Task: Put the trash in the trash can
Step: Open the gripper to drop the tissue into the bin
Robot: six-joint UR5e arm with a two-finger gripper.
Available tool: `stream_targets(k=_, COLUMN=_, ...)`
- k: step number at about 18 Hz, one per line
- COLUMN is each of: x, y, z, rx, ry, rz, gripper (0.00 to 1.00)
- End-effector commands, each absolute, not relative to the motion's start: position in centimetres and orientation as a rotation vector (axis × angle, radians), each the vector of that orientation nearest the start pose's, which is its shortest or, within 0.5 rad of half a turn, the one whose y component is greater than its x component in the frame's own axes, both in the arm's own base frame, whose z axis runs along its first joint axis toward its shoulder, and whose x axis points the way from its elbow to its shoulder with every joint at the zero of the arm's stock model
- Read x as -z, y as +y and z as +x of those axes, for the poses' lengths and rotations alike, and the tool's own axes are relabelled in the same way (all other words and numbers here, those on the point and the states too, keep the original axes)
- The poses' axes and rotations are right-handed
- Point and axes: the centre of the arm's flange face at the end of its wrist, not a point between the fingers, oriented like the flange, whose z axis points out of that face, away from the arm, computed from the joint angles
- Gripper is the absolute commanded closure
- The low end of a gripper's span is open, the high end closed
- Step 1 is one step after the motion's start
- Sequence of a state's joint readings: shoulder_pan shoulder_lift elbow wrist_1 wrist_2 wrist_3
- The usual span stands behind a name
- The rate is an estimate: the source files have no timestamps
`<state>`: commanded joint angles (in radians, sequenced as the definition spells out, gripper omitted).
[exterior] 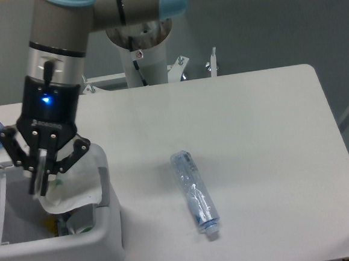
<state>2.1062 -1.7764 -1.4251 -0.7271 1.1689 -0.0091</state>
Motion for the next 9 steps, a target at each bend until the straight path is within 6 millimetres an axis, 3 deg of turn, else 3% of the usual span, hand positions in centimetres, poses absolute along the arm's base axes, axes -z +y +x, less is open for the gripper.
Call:
stream_targets(k=2, x=-56.1, y=61.4, z=-16.7, rx=0.200, ry=-0.436, rz=-2.247, gripper=0.00)
stream_targets(k=4, x=-55.8, y=61.0, z=-18.3, rx=0.188, ry=-0.469, rz=-2.246, gripper=0.00)
stream_targets(k=9, x=-55.4, y=57.0, z=-28.9, rx=0.120, ry=-0.701, rz=-2.184, gripper=0.00)
